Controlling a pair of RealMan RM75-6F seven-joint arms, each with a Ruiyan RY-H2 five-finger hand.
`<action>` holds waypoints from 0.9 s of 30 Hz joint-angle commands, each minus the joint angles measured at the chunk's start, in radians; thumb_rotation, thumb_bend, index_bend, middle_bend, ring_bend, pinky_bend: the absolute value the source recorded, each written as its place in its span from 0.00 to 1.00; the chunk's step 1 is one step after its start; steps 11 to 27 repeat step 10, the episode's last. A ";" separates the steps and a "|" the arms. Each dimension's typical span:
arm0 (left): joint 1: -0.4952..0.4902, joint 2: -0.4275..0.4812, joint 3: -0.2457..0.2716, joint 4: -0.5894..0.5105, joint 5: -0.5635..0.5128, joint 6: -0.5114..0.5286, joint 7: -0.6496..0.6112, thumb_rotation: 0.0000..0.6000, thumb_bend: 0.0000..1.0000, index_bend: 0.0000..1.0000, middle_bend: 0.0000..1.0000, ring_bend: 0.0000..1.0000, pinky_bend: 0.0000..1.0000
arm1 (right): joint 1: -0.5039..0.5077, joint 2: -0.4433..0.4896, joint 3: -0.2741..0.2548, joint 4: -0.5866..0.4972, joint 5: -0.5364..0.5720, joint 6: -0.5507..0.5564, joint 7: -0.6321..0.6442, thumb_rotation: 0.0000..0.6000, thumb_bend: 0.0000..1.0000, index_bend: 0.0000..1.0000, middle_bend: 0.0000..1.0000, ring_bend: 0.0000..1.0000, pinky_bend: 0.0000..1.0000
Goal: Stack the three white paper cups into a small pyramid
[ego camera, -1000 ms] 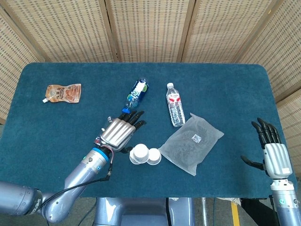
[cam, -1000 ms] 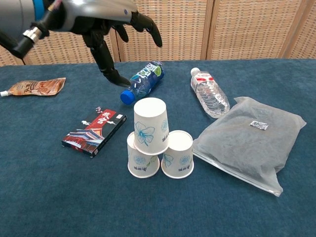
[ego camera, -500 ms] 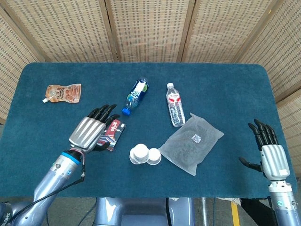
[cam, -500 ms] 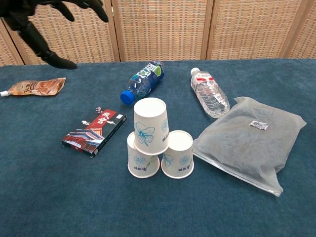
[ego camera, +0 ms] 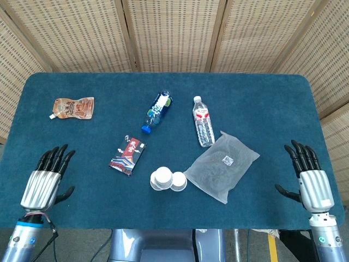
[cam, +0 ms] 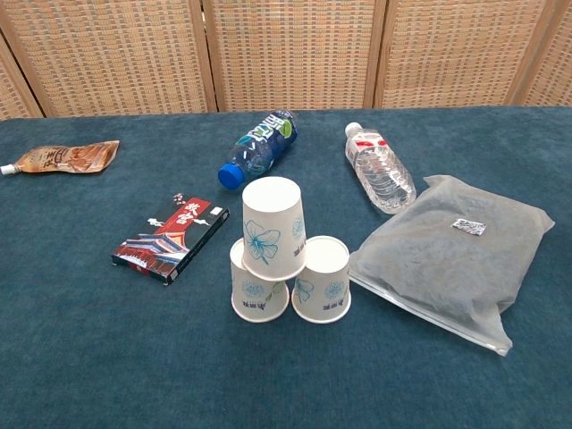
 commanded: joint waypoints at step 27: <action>0.130 0.010 0.005 0.099 0.086 0.039 -0.076 1.00 0.24 0.05 0.00 0.00 0.06 | -0.013 -0.010 -0.010 -0.028 -0.027 0.023 -0.071 1.00 0.20 0.09 0.00 0.00 0.07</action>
